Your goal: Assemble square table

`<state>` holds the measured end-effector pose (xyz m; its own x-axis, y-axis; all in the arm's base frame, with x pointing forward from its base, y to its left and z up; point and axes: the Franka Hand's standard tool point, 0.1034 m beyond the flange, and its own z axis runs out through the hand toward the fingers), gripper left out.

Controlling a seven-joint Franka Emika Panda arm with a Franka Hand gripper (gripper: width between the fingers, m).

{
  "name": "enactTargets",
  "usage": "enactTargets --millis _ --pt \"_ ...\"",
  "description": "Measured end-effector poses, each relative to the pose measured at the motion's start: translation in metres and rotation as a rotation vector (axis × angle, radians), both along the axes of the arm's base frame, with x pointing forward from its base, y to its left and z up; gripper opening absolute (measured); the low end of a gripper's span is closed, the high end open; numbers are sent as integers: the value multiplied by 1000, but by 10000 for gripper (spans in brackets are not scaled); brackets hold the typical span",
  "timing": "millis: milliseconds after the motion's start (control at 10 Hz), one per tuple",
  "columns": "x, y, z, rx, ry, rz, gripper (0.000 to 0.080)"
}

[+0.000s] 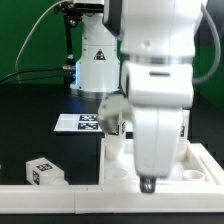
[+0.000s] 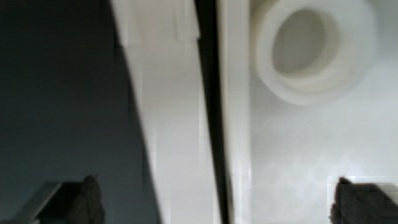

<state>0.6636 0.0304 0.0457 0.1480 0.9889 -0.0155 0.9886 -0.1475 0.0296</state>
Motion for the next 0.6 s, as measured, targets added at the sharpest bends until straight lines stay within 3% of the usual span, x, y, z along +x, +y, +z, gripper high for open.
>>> enactTargets --millis 100,200,600 --pt "-3 1 10 5 -32 -100 646" --pt "-10 10 9 1 -38 -219 649" --pt "-10 5 8 -7 -35 -182 649"
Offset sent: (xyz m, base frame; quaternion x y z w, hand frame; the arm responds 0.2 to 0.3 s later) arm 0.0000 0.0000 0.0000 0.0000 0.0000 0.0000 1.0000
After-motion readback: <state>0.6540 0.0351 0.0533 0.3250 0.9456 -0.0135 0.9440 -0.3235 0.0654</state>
